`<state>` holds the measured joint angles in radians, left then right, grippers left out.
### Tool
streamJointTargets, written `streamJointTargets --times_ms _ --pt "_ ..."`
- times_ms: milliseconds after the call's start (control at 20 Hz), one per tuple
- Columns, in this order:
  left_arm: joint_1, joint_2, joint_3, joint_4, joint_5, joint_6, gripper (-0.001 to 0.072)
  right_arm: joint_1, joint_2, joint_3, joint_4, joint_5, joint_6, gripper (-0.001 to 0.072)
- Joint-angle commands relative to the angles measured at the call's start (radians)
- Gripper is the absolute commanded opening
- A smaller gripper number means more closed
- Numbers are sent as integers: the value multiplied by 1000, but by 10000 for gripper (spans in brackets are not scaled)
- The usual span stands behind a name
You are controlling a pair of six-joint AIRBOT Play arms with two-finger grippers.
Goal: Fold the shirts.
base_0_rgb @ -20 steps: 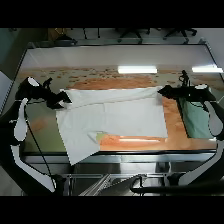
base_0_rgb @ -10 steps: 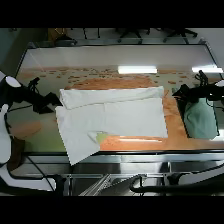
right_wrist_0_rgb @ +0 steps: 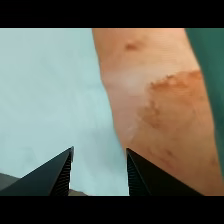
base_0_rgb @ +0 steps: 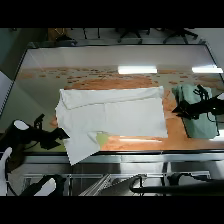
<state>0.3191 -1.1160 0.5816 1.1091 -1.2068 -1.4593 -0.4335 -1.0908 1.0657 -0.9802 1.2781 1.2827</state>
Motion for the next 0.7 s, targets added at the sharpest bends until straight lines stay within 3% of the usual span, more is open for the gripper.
streamJointTargets --times_ms 0,50,250,300,650 --pt "2 55 -144 -40 123 27 685 1 18 -97 -8 -5 -18 388" --pt "2 56 -151 -51 144 31 680 1 18 -116 -7 -23 -23 388" --pt "2 56 -97 -246 154 153 95 0 13 -181 -10 -73 -41 389" --pt "2 56 -66 -277 131 183 12 1 6 -189 -16 -73 -41 389" --pt "2 56 100 -282 -35 197 13 45 -68 -272 9 -69 -62 388"
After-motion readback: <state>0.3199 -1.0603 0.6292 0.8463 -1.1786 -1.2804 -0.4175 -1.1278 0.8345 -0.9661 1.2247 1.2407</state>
